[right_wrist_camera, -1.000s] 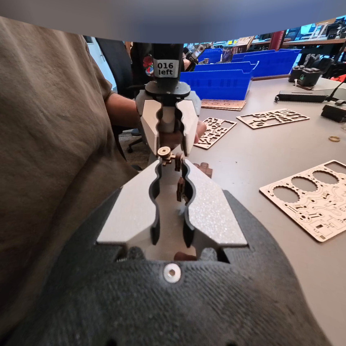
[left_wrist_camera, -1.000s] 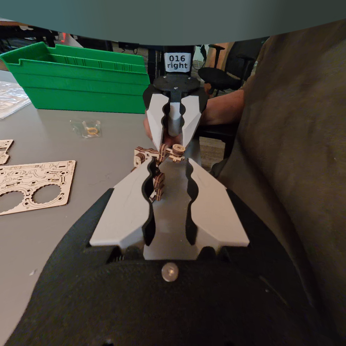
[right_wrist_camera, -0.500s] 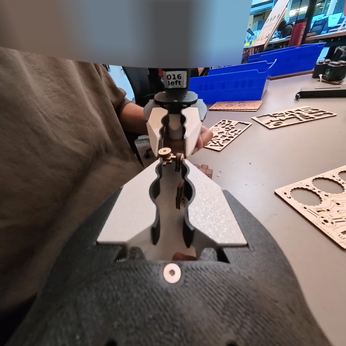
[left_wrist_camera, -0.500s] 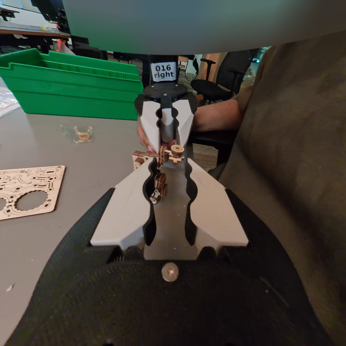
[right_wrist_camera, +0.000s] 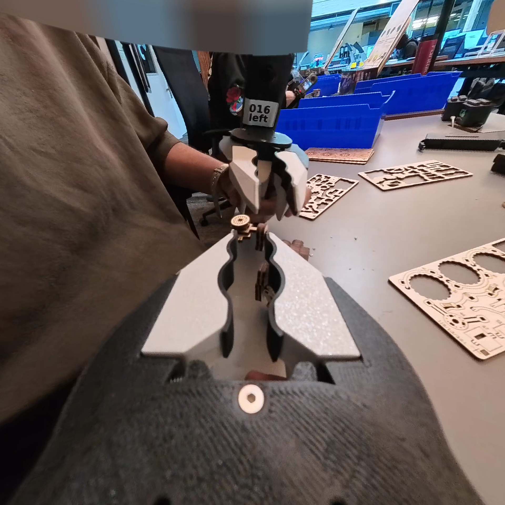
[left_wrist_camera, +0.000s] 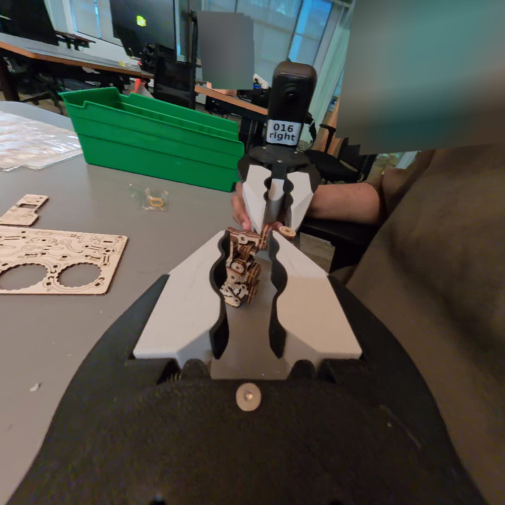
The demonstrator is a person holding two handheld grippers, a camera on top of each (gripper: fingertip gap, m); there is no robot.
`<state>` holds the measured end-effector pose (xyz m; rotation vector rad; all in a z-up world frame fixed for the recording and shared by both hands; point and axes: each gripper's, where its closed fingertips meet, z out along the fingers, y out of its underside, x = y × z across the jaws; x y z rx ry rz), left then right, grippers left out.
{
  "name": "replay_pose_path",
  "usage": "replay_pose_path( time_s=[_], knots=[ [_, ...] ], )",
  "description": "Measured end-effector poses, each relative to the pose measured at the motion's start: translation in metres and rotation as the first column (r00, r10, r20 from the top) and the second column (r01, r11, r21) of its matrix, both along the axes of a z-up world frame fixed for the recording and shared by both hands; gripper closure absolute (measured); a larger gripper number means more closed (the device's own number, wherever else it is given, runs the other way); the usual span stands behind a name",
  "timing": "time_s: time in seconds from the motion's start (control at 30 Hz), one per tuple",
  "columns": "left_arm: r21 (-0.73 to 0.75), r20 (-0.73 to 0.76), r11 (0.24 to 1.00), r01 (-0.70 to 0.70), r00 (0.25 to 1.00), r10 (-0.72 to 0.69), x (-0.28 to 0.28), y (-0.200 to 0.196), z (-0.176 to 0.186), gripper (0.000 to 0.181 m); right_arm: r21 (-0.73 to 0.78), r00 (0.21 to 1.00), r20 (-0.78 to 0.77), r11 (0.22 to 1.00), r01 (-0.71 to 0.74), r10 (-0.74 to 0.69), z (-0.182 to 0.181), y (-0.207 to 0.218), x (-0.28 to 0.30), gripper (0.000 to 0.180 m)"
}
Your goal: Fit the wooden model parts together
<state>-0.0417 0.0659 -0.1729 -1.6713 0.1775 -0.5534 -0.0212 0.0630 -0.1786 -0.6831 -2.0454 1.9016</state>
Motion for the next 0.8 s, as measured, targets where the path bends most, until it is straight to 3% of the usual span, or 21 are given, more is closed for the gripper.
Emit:
replay_pose_path(
  time_s=[0.8],
  knots=[
    [-0.055,0.107,0.998,-0.036,0.993,0.042,-0.019,0.006,-0.007,0.155,-0.04,0.999,0.004,0.999,0.034,-0.034,0.004,0.01,-0.011,0.162]
  ],
)
